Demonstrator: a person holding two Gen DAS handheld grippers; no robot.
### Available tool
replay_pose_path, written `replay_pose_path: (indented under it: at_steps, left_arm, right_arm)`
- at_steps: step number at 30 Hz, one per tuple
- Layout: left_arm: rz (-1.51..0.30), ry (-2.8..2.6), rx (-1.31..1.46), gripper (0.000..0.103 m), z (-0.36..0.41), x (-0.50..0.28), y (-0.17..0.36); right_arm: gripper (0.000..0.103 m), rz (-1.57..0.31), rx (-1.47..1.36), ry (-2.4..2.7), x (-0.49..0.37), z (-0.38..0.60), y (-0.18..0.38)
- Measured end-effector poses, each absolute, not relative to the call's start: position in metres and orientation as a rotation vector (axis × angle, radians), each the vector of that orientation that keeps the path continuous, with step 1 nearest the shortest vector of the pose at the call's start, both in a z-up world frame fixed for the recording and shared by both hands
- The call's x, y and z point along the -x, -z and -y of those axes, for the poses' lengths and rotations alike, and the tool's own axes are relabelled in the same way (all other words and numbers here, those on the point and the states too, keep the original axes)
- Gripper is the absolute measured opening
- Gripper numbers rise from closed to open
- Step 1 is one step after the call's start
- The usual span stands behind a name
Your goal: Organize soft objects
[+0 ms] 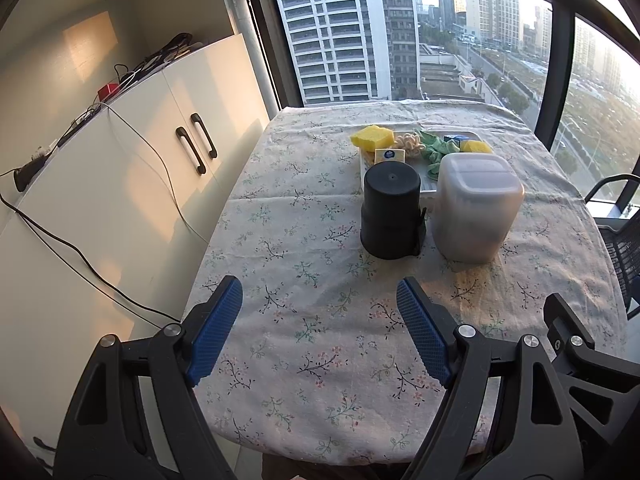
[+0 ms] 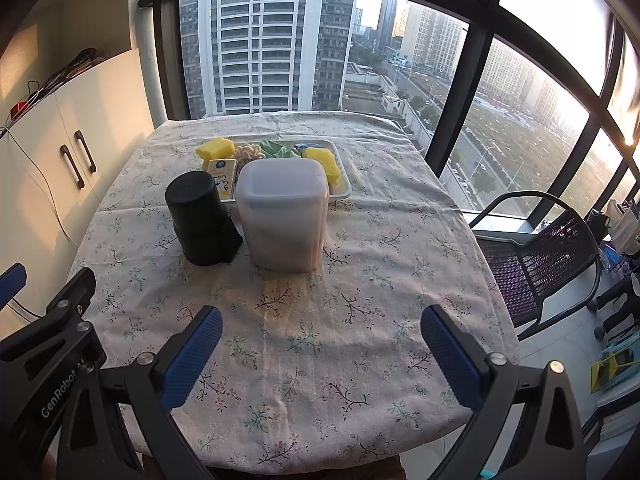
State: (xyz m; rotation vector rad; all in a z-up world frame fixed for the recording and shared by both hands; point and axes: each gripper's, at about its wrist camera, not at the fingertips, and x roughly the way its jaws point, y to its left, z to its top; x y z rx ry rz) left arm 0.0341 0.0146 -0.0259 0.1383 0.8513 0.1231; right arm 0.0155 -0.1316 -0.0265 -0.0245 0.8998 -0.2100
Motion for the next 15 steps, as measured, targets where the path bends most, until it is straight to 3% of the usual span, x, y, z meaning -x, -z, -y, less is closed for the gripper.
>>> replay_pose_path:
  at_steps: [15]
  left_arm:
    - [-0.856, -0.108, -0.148, 0.079, -0.0098, -0.0340, 0.0256]
  right_arm:
    - [0.101, -0.900, 0.005, 0.237, -0.0134, 0.1345, 0.0278]
